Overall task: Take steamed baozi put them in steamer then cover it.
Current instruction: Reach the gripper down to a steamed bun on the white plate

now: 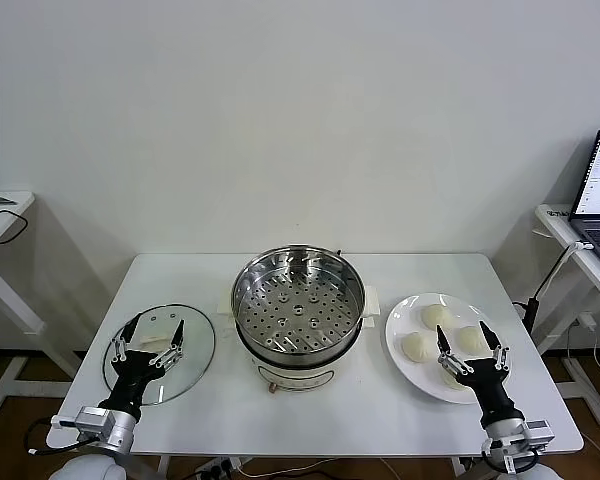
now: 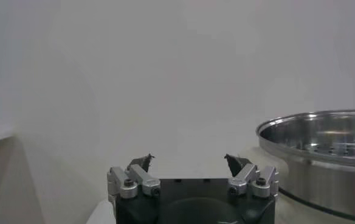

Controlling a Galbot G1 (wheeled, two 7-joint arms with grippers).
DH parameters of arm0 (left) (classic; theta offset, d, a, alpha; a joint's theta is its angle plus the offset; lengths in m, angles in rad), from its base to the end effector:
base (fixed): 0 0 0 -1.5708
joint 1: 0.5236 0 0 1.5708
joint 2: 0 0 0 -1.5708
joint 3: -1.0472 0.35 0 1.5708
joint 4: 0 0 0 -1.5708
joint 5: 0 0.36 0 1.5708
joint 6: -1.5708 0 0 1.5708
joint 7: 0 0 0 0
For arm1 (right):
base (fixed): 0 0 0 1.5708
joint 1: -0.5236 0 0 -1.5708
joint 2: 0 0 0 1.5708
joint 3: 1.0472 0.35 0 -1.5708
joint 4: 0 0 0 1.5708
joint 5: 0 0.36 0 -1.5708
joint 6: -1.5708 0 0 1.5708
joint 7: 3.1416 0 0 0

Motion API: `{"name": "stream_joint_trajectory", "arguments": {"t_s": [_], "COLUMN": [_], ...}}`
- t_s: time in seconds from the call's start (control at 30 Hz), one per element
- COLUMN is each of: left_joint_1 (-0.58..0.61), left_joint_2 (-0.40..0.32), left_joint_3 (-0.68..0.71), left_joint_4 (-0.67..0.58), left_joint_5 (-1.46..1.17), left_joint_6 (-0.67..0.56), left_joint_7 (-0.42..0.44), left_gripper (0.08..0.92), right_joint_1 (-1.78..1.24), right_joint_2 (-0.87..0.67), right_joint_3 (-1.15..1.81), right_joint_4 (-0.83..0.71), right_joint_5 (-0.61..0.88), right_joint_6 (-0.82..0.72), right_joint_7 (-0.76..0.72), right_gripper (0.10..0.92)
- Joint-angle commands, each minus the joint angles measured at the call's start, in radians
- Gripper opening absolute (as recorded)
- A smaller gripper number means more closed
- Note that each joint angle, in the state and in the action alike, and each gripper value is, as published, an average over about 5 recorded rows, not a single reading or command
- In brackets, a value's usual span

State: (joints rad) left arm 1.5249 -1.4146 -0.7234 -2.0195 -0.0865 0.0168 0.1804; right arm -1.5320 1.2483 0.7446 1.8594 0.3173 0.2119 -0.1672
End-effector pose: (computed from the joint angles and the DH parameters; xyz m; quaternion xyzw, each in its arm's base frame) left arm 0.1989 0.0937 -0.3073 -0.0348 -0.9968 -0.0690 0.0189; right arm 0.1997 -0.1502 -0.3434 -0.0346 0.9981 -0.0401 0.0314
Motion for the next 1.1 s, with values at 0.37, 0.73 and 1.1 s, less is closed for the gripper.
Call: {"name": "stream_joint_trajectory", "arguments": {"t_s": [0.37,0.73,1.1], "left_joint_1": [-0.001,-0.004,0.005], "left_joint_2": [0.011,0.016,0.011], "left_joint_3": [-0.013,-0.002,0.001], "left_joint_4": [-0.001,-0.036,-0.057], "left_joint_5": [0.014,0.014,0.017], "left_joint_6": [-0.016,-0.014,-0.013], "left_joint_7": [0.003,-0.002,-0.01], "left_gripper": [0.823,0.823,0.823], "right_joint_1": [0.142,0.359,1.171], "right_joint_2": [-0.301,-0.772,-0.897], "right_joint_3": [0.014,-0.184,-0.945], "right_joint_4": [-0.073,-0.187,-0.447], "right_joint_5": [-0.33,-0.435,-0.452], "right_joint_6": [-0.151,-0.348,-0.404], "right_joint_7": [-0.049,-0.437,-0.949], "right_gripper": [0.823,0.823,0.823]}}
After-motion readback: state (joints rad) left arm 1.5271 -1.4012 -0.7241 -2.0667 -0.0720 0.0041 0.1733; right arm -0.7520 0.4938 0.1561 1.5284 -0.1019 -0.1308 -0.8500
